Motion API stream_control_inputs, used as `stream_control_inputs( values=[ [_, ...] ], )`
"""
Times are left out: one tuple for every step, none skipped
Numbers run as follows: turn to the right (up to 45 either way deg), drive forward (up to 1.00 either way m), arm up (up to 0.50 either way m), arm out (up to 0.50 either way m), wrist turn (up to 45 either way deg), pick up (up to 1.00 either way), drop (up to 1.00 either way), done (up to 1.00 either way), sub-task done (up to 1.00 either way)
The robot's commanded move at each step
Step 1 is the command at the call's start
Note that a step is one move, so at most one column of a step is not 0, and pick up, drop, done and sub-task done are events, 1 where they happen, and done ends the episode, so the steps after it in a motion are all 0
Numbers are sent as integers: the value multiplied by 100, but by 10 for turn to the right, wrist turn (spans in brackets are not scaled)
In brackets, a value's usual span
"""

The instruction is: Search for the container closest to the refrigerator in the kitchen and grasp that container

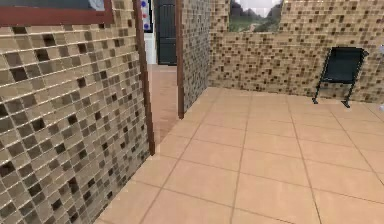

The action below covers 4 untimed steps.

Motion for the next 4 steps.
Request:
stream_control_inputs(
  values=[
    [0,100,0,0,0,0,0,0,0],
    [0,100,0,0,0,0,0,0,0],
    [-450,0,0,0,0,0,0,0,0],
    [-60,0,0,0,0,0,0,0,0]
  ],
)
